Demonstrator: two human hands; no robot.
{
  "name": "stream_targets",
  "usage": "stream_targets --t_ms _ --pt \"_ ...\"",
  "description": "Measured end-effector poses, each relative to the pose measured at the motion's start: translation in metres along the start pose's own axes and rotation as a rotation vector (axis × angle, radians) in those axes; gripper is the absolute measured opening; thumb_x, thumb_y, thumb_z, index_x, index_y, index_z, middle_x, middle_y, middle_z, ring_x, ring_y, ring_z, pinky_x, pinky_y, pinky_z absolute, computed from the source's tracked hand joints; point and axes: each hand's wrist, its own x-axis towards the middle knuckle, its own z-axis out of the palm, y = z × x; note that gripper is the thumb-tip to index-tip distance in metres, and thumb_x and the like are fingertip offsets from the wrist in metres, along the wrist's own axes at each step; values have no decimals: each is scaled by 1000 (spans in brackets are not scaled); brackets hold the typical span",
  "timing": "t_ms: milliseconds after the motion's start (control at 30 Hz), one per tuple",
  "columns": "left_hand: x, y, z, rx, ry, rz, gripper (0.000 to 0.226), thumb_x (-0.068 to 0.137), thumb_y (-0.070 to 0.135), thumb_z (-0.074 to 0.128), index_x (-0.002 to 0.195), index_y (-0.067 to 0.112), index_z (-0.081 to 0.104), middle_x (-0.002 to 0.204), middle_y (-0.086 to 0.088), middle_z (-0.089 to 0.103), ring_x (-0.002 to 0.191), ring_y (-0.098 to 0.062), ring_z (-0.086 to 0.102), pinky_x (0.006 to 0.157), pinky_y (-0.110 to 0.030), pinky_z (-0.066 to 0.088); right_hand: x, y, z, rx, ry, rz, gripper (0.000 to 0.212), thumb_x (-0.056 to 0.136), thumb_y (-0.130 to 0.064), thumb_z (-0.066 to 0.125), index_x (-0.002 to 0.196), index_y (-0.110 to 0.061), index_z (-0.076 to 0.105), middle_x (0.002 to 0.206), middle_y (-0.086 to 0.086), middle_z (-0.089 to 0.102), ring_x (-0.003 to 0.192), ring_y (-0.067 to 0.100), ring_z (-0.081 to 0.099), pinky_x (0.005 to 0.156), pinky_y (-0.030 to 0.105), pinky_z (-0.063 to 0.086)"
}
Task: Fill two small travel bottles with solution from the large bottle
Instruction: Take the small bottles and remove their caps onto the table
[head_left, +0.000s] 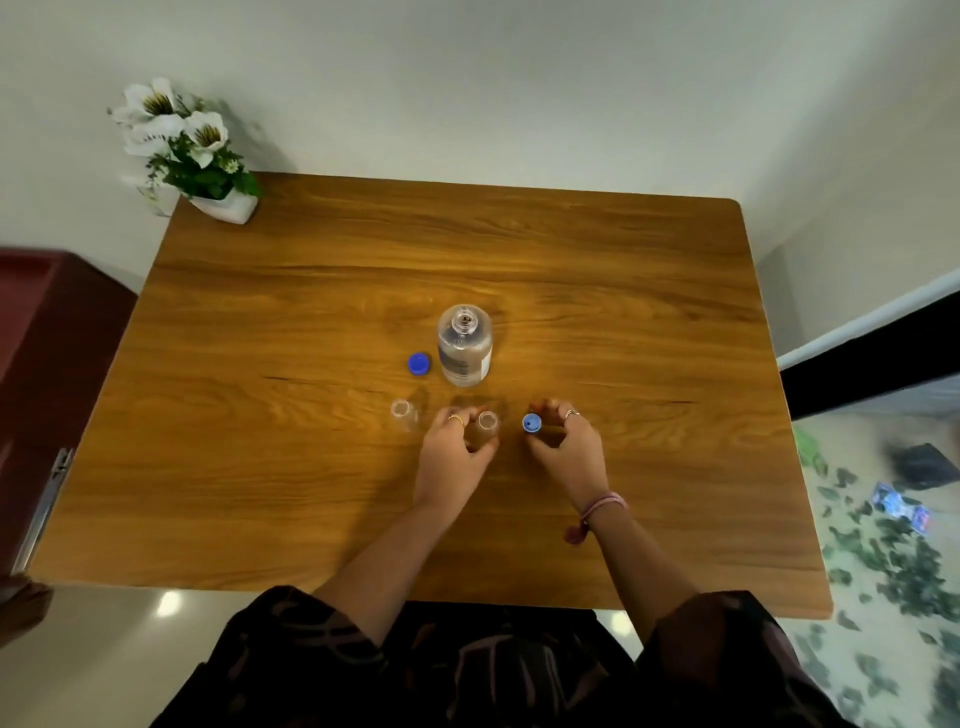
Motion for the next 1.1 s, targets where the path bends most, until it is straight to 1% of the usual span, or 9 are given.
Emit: stream_targets --t_ms 67,200,400,500,700,833,933,1033,1100 --pt "2 0 4 9 -6 -7 46 81 22 75 123 9 60 119 -2 56 98 -18 61 84 -26 52 3 2 0 -33 -21 5 46 80 -15 71 124 -11 57 119 4 64 113 20 58 98 37 47" --pt "3 -1 10 21 -2 -22 48 82 20 75 125 7 58 121 -5 57 87 -15 61 77 -20 48 7 8 0 -113 -52 -16 43 81 -20 70 122 -16 58 119 4 63 114 21 54 99 33 44" --pt "4 -4 16 15 4 -44 51 82 23 74 127 8 56 123 -5 55 98 -20 62 86 -29 54 7 16 0 -156 -53 -20 46 81 -23 71 125 -16 56 119 8 60 112 21 54 92 22 37" --pt "3 -5 17 -11 2 -41 53 81 22 75 128 11 55 124 -3 52 98 -18 61 86 -27 53 6 18 0 -156 -58 -29 48 81 -23 72 125 -17 56 119 8 60 112 21 54 90 19 34" --pt "1 -5 13 -11 -36 -7 69 79 23 76 139 19 43 130 0 45 69 -4 60 75 -24 55 5 17 -3 -116 -57 -57 50 79 -20 74 125 -17 57 120 4 62 113 20 54 92 20 35" --pt "-3 -4 2 60 -72 6 85 76 25 79 145 23 29 135 1 39 72 0 59 74 -18 49 5 15 -12 -83 -137 -84 55 78 -13 73 128 -20 53 126 -3 59 118 13 52 101 24 40" --pt "-12 -4 -12 122 -90 27 93 74 31 80 146 26 22 130 5 37 76 4 55 68 -13 43 7 13 -22 -55 -221 -69 59 80 -7 70 133 -18 48 131 -4 55 121 10 51 106 30 42" --pt "-24 -4 -33 136 -29 75 86 73 40 79 141 23 30 118 10 36 76 6 52 66 -13 45 10 8 -35 -33 -258 -65 54 82 -6 65 133 -13 50 126 0 59 116 13 55 100 32 47" --pt "-28 -6 -49 55 54 144 69 75 44 77 130 22 41 109 8 43 74 -1 55 60 -14 48 12 -3 -43 49 -225 -85 46 84 -3 61 128 -11 54 119 0 63 110 14 60 94 32 52"
